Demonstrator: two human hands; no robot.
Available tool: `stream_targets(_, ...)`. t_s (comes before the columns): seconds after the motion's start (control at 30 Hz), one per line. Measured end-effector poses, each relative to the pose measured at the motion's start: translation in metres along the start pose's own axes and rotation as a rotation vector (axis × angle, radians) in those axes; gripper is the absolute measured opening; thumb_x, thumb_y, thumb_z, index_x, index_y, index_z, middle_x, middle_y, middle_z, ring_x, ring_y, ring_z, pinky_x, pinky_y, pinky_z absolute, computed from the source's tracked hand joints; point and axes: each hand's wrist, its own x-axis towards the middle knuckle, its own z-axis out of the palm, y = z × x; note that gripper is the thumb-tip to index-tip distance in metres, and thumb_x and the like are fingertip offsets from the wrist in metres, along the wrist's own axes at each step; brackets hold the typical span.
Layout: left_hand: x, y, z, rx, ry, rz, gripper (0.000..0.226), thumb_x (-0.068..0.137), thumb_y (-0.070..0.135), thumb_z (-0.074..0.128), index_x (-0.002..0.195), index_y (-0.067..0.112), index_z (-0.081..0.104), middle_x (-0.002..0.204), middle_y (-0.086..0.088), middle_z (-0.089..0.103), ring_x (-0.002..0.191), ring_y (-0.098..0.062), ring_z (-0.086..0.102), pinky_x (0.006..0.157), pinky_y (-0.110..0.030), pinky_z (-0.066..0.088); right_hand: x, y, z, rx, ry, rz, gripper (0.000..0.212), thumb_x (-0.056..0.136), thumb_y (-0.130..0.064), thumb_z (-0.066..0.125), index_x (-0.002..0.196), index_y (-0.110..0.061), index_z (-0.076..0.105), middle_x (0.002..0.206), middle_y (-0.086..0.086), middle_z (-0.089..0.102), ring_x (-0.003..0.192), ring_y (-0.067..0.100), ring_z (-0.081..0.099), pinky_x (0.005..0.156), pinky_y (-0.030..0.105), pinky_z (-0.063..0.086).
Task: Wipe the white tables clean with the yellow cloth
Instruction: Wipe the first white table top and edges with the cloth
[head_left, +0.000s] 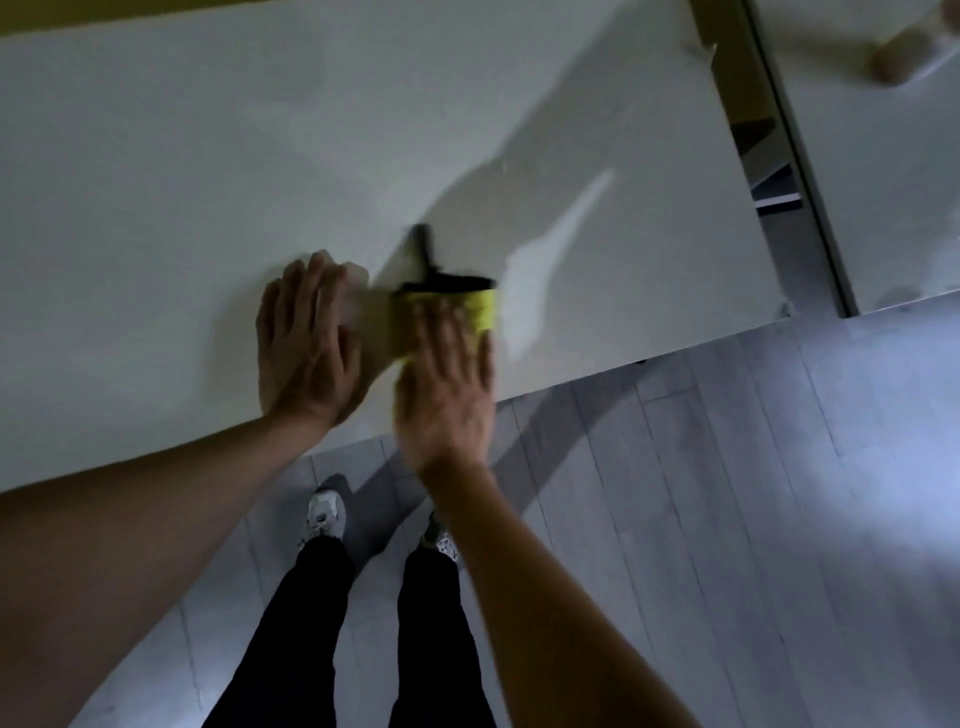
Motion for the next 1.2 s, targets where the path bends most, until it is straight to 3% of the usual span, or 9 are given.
stream_targets(0.2, 0.0, -0.003, 0.004, 0.002, 0.023, 0.009, 0.064, 0.099, 0.031, 0.035, 0.161, 0.019, 0.029, 0.171, -0.007, 0.023, 0.158, -0.03, 0.019, 0.129, -0.047, 0.015, 0.004, 0.045, -0.011, 0.037, -0.059, -0.276, 0.062, 0.097, -0.035, 0.041, 0.157, -0.026, 0.028, 0.165, 0.001, 0.023, 0.155, 0.018, 0.01, 0.125, 0.049, 0.009)
stream_targets(0.3, 0.001, -0.003, 0.004, 0.028, 0.023, -0.008, 0.064, 0.098, 0.029, 0.033, 0.161, 0.02, 0.03, 0.171, -0.005, 0.023, 0.158, -0.028, 0.019, 0.129, -0.043, 0.012, 0.019, 0.117, -0.035, 0.045, 0.05, -0.095, 0.06, 0.095, -0.027, 0.046, 0.154, -0.025, 0.035, 0.162, 0.004, 0.031, 0.153, 0.02, 0.02, 0.123, 0.05, 0.016)
stream_targets(0.43, 0.002, -0.001, 0.003, 0.018, 0.005, -0.023, 0.065, 0.095, 0.027, 0.033, 0.16, 0.019, 0.031, 0.171, -0.006, 0.023, 0.158, -0.029, 0.019, 0.129, -0.044, 0.012, 0.037, 0.19, -0.064, 0.029, 0.125, 0.24, 0.057, 0.104, -0.037, 0.031, 0.159, -0.027, 0.02, 0.167, 0.001, 0.018, 0.155, 0.018, 0.009, 0.125, 0.048, 0.011)
stream_targets(0.6, 0.003, 0.006, -0.002, 0.018, 0.008, -0.015, 0.065, 0.096, 0.024, 0.034, 0.16, 0.015, 0.032, 0.169, -0.012, 0.026, 0.157, -0.032, 0.021, 0.128, -0.05, 0.016, 0.046, 0.152, -0.053, 0.027, 0.166, 0.438, 0.063, 0.105, -0.037, 0.033, 0.161, -0.025, 0.008, 0.168, 0.001, 0.006, 0.155, 0.019, 0.001, 0.125, 0.049, 0.004)
stream_targets(0.77, 0.0, 0.008, -0.006, 0.007, 0.053, -0.165, 0.064, 0.1, 0.026, 0.031, 0.162, 0.01, 0.028, 0.17, -0.02, 0.02, 0.156, -0.039, 0.021, 0.128, -0.051, 0.017, 0.028, 0.045, -0.017, 0.013, 0.001, 0.024, 0.061, 0.101, -0.033, 0.023, 0.16, -0.024, 0.013, 0.167, 0.001, 0.01, 0.155, 0.018, -0.002, 0.125, 0.05, 0.005)
stream_targets(0.9, 0.004, 0.011, -0.013, -0.036, 0.038, -0.237, 0.072, 0.096, 0.042, 0.038, 0.156, 0.003, 0.038, 0.165, -0.019, 0.034, 0.155, -0.038, 0.028, 0.127, -0.053, 0.021, 0.04, -0.017, 0.001, 0.086, -0.093, -0.332, 0.065, 0.094, -0.041, 0.044, 0.155, -0.024, 0.032, 0.164, 0.002, 0.026, 0.154, 0.021, 0.011, 0.125, 0.051, 0.008)
stream_targets(1.0, 0.011, 0.008, -0.016, -0.029, 0.071, -0.239, 0.06, 0.095, 0.029, 0.056, 0.148, 0.004, 0.046, 0.157, -0.02, 0.044, 0.146, -0.039, 0.039, 0.121, -0.051, 0.029, 0.067, -0.014, 0.001, 0.014, -0.14, -0.467, 0.068, 0.093, -0.044, 0.05, 0.156, -0.027, 0.029, 0.164, 0.0, 0.024, 0.155, 0.021, 0.01, 0.124, 0.05, 0.011)
stream_targets(1.1, 0.031, 0.0, -0.02, -0.017, 0.096, -0.22, 0.051, 0.091, 0.022, 0.046, 0.138, 0.003, 0.051, 0.147, -0.023, 0.048, 0.134, -0.043, 0.045, 0.11, -0.052, 0.035, 0.082, 0.016, -0.012, 0.039, -0.065, -0.393, 0.059, 0.098, -0.034, 0.041, 0.156, -0.029, 0.031, 0.164, -0.001, 0.025, 0.154, 0.019, 0.01, 0.125, 0.051, 0.009)
stream_targets(1.2, 0.068, -0.014, -0.021, 0.034, 0.049, -0.144, 0.059, 0.094, 0.024, 0.039, 0.149, 0.004, 0.044, 0.159, -0.023, 0.039, 0.145, -0.043, 0.037, 0.119, -0.053, 0.029, 0.099, 0.073, -0.029, 0.008, 0.02, -0.107, 0.063, 0.097, -0.031, 0.039, 0.158, -0.025, 0.025, 0.166, 0.0, 0.02, 0.154, 0.019, 0.01, 0.124, 0.05, 0.011)
